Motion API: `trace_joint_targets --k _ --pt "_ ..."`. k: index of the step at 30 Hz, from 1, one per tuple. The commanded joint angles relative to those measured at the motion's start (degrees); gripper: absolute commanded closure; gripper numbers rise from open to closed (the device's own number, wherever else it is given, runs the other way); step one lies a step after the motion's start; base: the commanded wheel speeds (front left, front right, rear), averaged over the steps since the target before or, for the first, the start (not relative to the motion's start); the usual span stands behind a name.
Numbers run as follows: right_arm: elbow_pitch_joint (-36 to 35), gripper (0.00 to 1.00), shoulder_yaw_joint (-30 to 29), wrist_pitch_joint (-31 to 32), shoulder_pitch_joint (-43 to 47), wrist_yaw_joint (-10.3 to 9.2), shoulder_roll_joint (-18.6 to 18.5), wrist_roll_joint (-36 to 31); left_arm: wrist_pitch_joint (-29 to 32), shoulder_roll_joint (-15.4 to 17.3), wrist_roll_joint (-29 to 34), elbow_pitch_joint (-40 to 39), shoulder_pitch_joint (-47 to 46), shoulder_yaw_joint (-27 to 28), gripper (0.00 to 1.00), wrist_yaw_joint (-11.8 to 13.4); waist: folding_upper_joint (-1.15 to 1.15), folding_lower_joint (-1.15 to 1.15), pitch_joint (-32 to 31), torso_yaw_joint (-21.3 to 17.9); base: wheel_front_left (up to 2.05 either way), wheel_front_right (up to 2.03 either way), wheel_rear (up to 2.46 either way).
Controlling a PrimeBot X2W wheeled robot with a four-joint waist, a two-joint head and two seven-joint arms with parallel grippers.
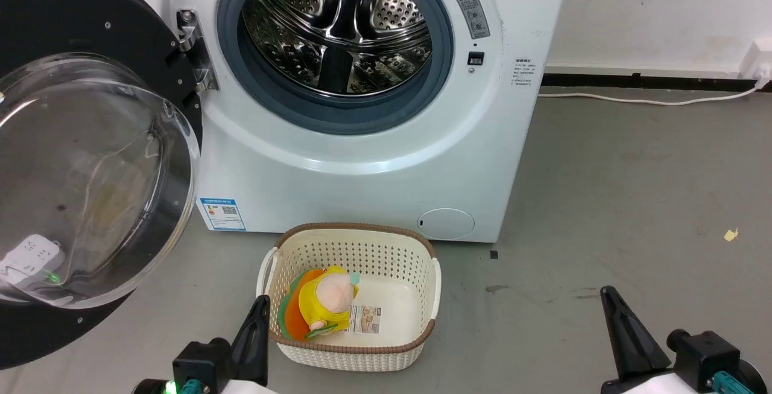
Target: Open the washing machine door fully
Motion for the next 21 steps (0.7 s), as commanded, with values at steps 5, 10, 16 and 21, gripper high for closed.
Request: trace_joint_targets --k 5,10,16,21 --pt "-0.8 1.00 0.2 1.0 -1.2 0.01 0.1 -0.6 1.0 -0.5 1.3 -0.7 -0.9 1.1 1.00 -0.6 0.00 -0.01 0.1 -0.1 0.00 0.00 0.00" --pt "-1.1 1.00 0.2 1.8 -1.4 0.02 0.1 -0.9 1.8 -0.9 2.3 -1.1 -1.1 1.9 1.00 -0.8 0.00 -0.01 0.3 -0.2 0.00 0.00 0.00" --pt "-1.4 1.00 0.3 2.5 -1.6 0.02 0.1 -1.3 2.5 -1.2 3.2 -1.5 -1.2 2.6 1.00 -1.1 0.00 -0.01 0.4 -0.3 0.00 0.00 0.00" --pt "-1.6 1.00 0.3 3.1 -1.8 0.02 0.2 -1.5 3.1 -1.5 3.9 -1.8 -1.3 3.2 1.00 -1.3 0.00 -0.01 0.5 -0.3 0.00 0.00 0.00"
